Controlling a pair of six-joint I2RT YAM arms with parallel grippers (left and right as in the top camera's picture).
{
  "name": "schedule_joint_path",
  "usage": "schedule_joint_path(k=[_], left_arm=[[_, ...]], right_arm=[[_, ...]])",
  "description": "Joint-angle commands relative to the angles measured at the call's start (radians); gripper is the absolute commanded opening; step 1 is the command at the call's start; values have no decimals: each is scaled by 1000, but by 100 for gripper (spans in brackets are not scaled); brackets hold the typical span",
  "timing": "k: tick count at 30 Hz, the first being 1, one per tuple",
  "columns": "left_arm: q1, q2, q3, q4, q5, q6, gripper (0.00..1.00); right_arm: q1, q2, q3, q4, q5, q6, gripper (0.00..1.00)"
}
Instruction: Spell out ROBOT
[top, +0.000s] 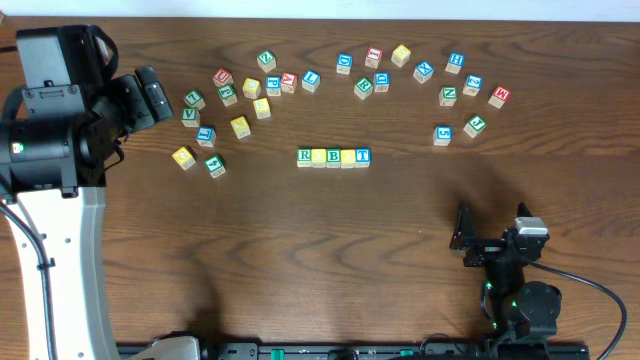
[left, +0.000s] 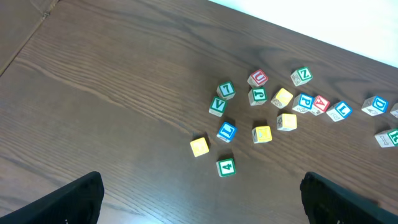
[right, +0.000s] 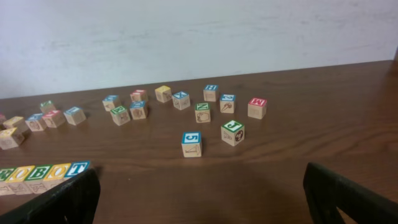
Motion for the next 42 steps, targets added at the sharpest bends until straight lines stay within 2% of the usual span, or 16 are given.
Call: schedule_joint_path(k=[1, 20, 21, 24, 32, 36, 42], left_arm=[[4, 5, 11, -2, 1, 6, 100], [4, 5, 11, -2, 1, 6, 100], [4, 5, 11, -2, -1, 6, 98], [4, 5, 11, -2, -98, 6, 98], [5, -37, -5, 5, -105, 18, 98], [5, -138, -128, 143, -105, 36, 98], [6, -345, -439, 457, -101, 36, 98]], right_arm=[[-10, -11, -2, -4, 1, -13, 99], [-10, -11, -2, -4, 1, -13, 99], [-10, -11, -2, -4, 1, -13, 99], [-10, -11, -2, -4, 1, -13, 99], [-10, -11, -2, -4, 1, -13, 99], [-10, -11, -2, -4, 1, -13, 99], [-10, -11, -2, -4, 1, -13, 99]])
